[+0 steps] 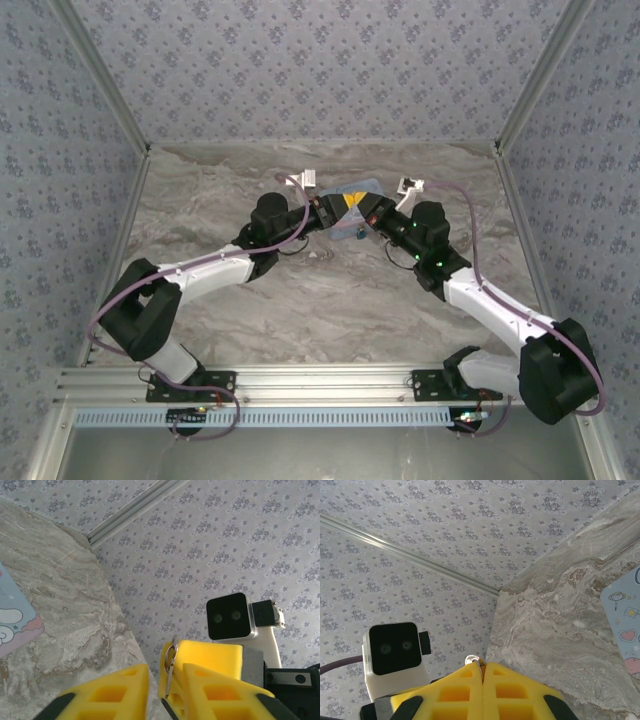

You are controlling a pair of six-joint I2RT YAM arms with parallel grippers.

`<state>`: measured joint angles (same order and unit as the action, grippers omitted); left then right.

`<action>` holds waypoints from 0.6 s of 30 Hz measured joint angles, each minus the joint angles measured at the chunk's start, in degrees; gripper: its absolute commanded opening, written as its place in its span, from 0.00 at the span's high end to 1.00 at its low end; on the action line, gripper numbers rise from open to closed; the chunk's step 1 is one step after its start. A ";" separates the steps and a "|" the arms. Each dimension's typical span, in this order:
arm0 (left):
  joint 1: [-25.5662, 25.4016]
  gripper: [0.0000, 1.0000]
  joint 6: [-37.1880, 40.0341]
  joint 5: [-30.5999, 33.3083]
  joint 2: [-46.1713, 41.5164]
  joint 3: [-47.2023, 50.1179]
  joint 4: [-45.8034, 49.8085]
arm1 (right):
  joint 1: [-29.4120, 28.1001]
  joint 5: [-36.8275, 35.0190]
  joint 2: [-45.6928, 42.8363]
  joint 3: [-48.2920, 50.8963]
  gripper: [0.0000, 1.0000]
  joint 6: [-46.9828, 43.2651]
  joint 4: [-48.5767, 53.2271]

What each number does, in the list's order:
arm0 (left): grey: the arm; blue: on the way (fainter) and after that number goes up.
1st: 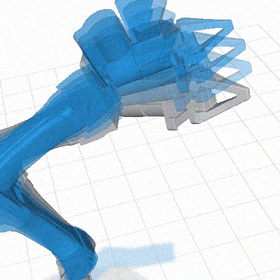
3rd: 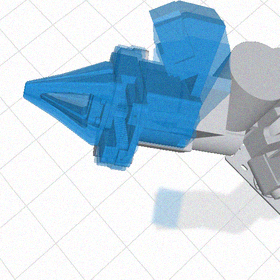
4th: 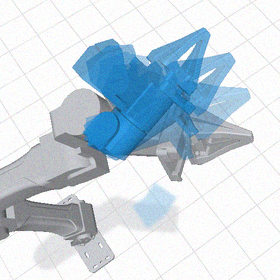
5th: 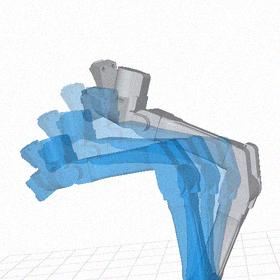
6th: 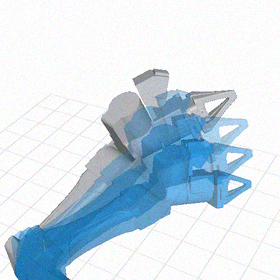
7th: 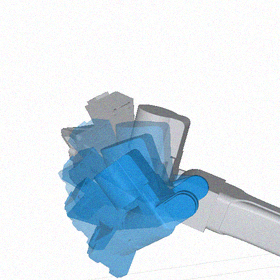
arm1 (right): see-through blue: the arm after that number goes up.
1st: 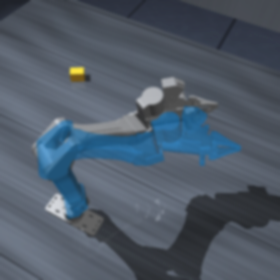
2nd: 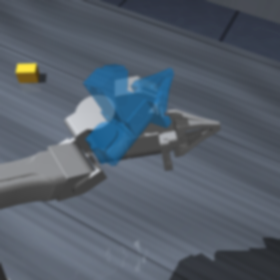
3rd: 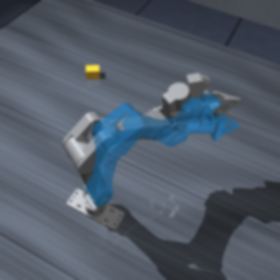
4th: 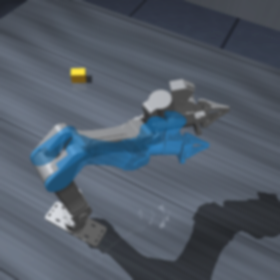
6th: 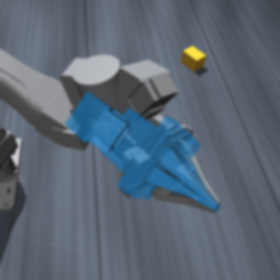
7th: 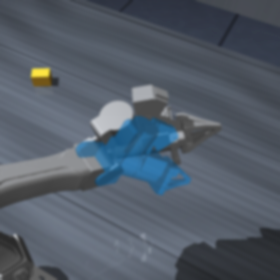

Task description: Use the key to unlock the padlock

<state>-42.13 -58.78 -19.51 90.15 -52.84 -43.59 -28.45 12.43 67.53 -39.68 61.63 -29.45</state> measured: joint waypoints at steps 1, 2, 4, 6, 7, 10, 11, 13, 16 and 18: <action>0.00 0.87 0.13 -0.11 0.00 0.00 0.00 | 0.00 0.00 0.09 0.00 1.00 0.09 0.02; 0.00 0.90 0.04 -0.22 0.00 0.00 0.02 | -0.07 -0.02 0.17 0.00 1.00 0.11 0.04; 0.00 0.98 0.17 -0.24 0.00 -0.02 0.07 | -0.07 -0.04 0.24 -0.02 1.00 0.13 0.02; 0.00 1.00 0.48 -0.17 0.00 -0.02 0.13 | -0.04 -0.09 0.26 -0.11 1.00 0.11 0.07; 0.00 1.00 0.70 -0.17 0.00 -0.02 0.20 | -0.04 -0.02 0.26 -0.15 1.00 0.11 0.13; 0.02 1.00 2.01 -0.04 -0.42 -0.04 1.53 | 0.20 0.50 0.28 -0.44 0.96 -0.61 1.11; 0.11 1.00 2.67 -0.09 -0.74 -0.04 2.43 | 0.44 1.03 0.28 -0.48 0.94 -1.20 1.57; 0.46 1.00 4.98 -0.57 -2.03 -0.17 5.84 | 0.96 3.13 0.28 -0.66 0.89 -3.28 2.91; 1.29 1.00 9.73 -1.84 -4.63 -1.62 13.92 | 2.19 6.58 0.24 -0.92 0.78 -7.87 5.05; 2.19 1.00 13.68 -2.71 -6.99 -3.32 20.26 | 3.74 8.28 0.07 -1.07 0.74 -12.04 7.72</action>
<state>-39.94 -45.10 -22.22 83.15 -56.16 -23.33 -24.71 20.71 67.59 -40.75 49.58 -21.74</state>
